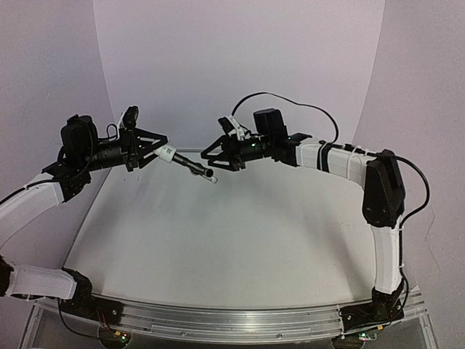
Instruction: Install the water faucets
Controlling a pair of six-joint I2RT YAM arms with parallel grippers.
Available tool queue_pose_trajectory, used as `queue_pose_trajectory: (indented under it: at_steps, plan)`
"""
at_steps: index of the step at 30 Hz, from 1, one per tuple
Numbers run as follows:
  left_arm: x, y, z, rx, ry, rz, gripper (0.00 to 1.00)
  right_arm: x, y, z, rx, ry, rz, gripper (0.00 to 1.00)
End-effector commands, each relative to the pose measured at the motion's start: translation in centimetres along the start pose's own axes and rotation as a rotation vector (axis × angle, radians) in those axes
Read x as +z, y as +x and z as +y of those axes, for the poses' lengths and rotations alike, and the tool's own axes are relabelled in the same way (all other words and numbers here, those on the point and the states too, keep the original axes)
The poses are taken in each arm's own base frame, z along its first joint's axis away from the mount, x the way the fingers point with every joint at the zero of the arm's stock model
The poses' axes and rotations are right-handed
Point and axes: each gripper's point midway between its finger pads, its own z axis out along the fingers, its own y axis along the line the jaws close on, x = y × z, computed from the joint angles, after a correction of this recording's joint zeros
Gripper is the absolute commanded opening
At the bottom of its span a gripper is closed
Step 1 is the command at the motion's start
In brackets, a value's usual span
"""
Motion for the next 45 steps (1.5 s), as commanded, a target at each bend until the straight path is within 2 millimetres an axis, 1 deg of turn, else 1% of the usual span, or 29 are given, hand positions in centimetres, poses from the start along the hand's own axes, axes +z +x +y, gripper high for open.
queue_pose_trajectory:
  at_steps: [1, 2, 4, 6, 8, 10, 12, 13, 14, 16, 18, 20, 21, 24, 27, 28, 31, 34, 36, 39, 40, 43, 45]
  plan:
    - [-0.9, -1.4, -5.3, 0.156, 0.125, -0.039, 0.0, -5.1, -3.3, 2.7, -0.144, 0.122, -0.152, 0.69]
    - [-0.8, -1.4, -5.1, 0.154, 0.122, -0.039, 0.0, -5.8, -3.5, 3.2, -0.182, 0.147, -0.171, 0.74]
    - [-0.9, -1.5, -5.1, 0.156, 0.119, -0.041, 0.0, -7.3, -4.1, 4.3, -0.278, 0.205, -0.212, 0.8]
    - [-0.9, -1.5, -5.2, 0.16, 0.118, -0.043, 0.0, -8.5, -4.1, 5.2, -0.369, 0.256, -0.234, 0.83]
    - [-0.9, -1.6, -5.3, 0.162, 0.117, -0.043, 0.0, -8.7, -3.4, 6.2, -0.484, 0.305, -0.234, 0.84]
    - [-0.9, -1.6, -5.3, 0.164, 0.114, -0.045, 0.0, -8.3, -2.2, 8.5, -0.628, 0.343, -0.233, 0.88]
    - [-0.9, -1.6, -5.3, 0.164, 0.111, -0.046, 0.0, -6.2, 0.1, 10.9, -0.823, 0.399, -0.204, 0.94]
    - [-0.9, -1.6, -5.2, 0.164, 0.111, -0.047, 0.0, -5.5, 0.8, 11.5, -0.89, 0.436, -0.196, 0.95]
    - [-0.9, -1.6, -5.2, 0.163, 0.11, -0.046, 0.0, -5.0, 1.3, 12.0, -0.941, 0.473, -0.194, 0.96]
    - [-0.8, -1.7, -5.2, 0.16, 0.11, -0.045, 0.0, -4.0, 2.0, 12.9, -0.98, 0.486, -0.187, 0.98]
    - [-0.8, -1.7, -5.2, 0.158, 0.111, -0.044, 0.0, -3.3, 2.0, 12.9, -0.978, 0.511, -0.192, 0.98]
    - [-0.9, -1.8, -5.4, 0.16, 0.112, -0.047, 0.0, -2.7, 1.9, 12.5, -0.96, 0.537, -0.193, 0.97]
    - [-0.9, -1.8, -5.4, 0.162, 0.111, -0.049, 0.0, -2.2, 2.0, 12.2, -0.951, 0.541, -0.186, 0.95]
    - [-1.0, -1.8, -5.4, 0.163, 0.108, -0.051, 0.0, -0.9, 2.3, 10.8, -0.918, 0.545, -0.162, 0.84]
    - [-1.0, -1.7, -5.4, 0.162, 0.107, -0.052, 0.0, 0.3, 2.8, 10.0, -0.896, 0.527, -0.131, 0.71]
    - [-1.0, -1.7, -5.4, 0.162, 0.106, -0.053, 0.0, 0.6, 3.0, 9.8, -0.887, 0.52, -0.123, 0.69]
    - [-1.0, -1.7, -5.4, 0.163, 0.105, -0.052, 0.0, 1.0, 3.1, 9.4, -0.868, 0.517, -0.117, 0.62]
    - [-0.9, -1.8, -5.3, 0.163, 0.105, -0.048, 0.0, 1.2, 2.9, 9.1, -0.837, 0.527, -0.128, 0.52]
    - [-0.9, -1.8, -5.2, 0.163, 0.105, -0.048, 0.0, 1.6, 3.2, 9.2, -0.814, 0.495, -0.12, 0.48]
    - [-0.9, -1.7, -5.3, 0.165, 0.106, -0.048, 0.0, 2.3, 4.0, 9.7, -0.757, 0.426, -0.103, 0.3]
    - [-0.9, -1.7, -5.4, 0.166, 0.107, -0.048, 0.0, 2.5, 4.3, 9.8, -0.73, 0.404, -0.098, 0.27]
    - [-1.0, -1.7, -5.5, 0.171, 0.107, -0.049, 0.0, 2.9, 5.1, 10.3, -0.593, 0.291, -0.07, 0.24]
    - [-1.0, -1.7, -5.5, 0.171, 0.107, -0.048, 0.0, 2.5, 5.1, 11.1, -0.463, 0.139, -0.031, 0.2]
